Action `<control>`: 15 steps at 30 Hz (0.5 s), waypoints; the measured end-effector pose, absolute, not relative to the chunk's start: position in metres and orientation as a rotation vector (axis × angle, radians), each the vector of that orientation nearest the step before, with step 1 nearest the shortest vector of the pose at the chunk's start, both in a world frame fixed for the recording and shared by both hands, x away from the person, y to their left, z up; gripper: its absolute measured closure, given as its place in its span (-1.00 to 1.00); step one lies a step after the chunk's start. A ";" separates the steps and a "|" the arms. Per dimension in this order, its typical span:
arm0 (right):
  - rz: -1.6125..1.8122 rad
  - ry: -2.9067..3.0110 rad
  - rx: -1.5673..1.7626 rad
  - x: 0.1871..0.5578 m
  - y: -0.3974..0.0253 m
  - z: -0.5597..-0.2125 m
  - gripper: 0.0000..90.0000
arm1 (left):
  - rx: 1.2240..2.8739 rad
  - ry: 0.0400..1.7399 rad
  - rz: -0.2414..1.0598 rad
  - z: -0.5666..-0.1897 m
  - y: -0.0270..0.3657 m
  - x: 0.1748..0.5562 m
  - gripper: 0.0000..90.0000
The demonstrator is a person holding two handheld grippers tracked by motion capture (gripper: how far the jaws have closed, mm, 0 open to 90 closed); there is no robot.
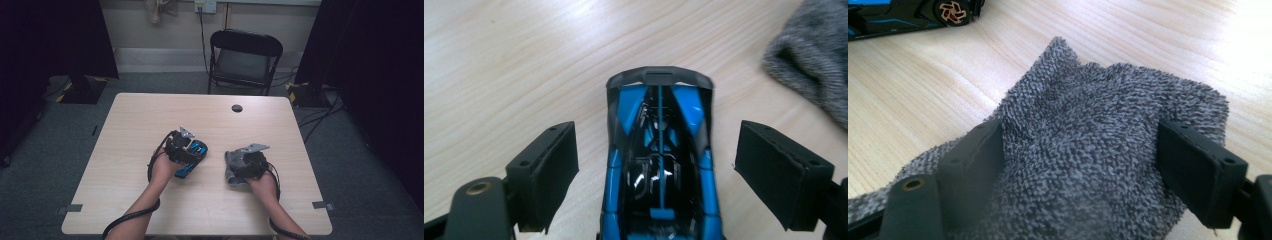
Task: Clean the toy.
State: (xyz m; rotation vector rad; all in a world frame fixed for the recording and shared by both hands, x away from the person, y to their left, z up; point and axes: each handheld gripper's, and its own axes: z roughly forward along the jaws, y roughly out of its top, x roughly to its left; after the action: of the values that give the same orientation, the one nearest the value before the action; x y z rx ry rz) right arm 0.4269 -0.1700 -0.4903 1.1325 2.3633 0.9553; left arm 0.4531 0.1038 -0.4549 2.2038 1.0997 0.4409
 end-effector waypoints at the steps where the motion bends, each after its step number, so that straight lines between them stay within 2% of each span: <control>1: 0.960 2.361 1.132 0.427 -0.170 -0.491 -0.55 | 2.203 1.107 0.430 -0.457 0.102 0.455 -0.62; 7: 0.968 2.355 1.122 0.426 -0.171 -0.492 -0.55 | 2.217 1.139 0.425 -0.470 0.100 0.460 -0.63; 15: 0.985 2.345 1.120 0.425 -0.172 -0.493 -0.55 | 2.218 1.162 0.353 -0.485 0.103 0.457 -0.60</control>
State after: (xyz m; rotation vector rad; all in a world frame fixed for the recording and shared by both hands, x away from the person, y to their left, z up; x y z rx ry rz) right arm 0.4252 -0.1717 -0.4935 1.1201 2.3450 0.9855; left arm 0.4575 0.1029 -0.4846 2.2179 1.1625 0.3526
